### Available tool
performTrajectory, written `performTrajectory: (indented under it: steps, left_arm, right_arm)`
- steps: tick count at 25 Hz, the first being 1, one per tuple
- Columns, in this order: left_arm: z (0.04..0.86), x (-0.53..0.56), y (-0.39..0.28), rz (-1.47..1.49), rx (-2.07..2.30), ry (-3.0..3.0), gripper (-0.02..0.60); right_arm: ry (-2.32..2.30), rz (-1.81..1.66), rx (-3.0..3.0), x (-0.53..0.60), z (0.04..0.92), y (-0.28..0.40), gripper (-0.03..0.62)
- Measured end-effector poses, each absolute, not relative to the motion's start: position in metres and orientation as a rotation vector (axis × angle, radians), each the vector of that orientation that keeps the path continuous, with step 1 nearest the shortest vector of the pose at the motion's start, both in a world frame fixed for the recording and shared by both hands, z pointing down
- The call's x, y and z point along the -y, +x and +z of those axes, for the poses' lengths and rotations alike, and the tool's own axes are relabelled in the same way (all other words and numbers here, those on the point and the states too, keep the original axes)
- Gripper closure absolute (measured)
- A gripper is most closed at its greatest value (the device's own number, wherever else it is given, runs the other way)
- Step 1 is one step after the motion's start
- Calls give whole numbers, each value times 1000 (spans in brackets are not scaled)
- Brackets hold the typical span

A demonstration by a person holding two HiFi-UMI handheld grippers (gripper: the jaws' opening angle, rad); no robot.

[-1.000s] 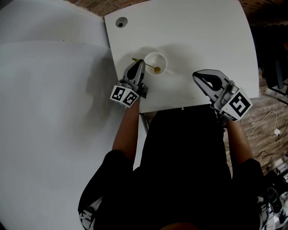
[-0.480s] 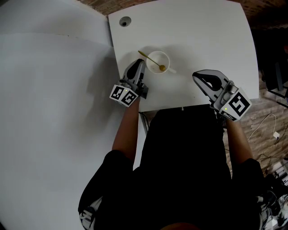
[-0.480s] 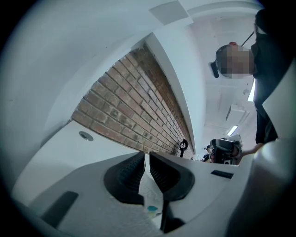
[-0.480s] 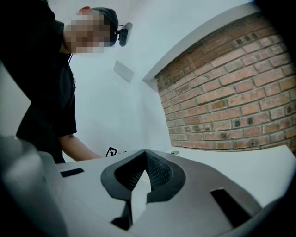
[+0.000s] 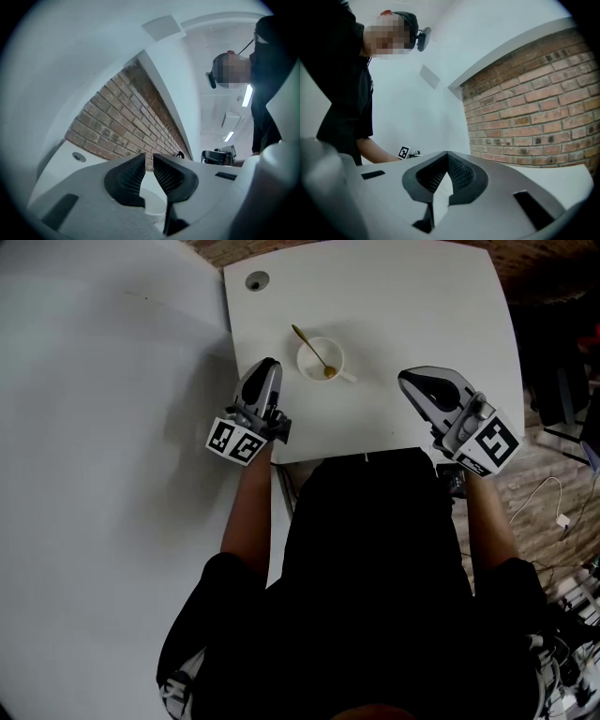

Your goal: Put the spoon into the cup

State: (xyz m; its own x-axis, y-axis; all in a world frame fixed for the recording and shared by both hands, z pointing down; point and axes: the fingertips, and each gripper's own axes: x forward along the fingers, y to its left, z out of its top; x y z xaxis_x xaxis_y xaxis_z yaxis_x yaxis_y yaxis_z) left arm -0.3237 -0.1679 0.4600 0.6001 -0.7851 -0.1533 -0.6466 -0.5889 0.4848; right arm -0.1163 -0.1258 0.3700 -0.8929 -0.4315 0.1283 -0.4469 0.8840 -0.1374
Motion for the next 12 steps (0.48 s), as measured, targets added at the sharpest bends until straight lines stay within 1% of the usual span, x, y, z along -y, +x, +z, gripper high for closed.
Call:
performTrajectory:
  steps: [4, 8, 12]
  left_arm:
    - [419, 153, -322, -563, 1113, 2519, 538]
    - [379, 135, -315, -620, 1041, 2602, 558]
    - [344, 114, -293, -626, 934, 2717, 565]
  right_arm:
    - [690, 178, 3022, 115, 333, -109, 588]
    - [688, 45, 3059, 101, 304, -98, 588]
    - [750, -95, 3049, 93, 279, -65, 588]
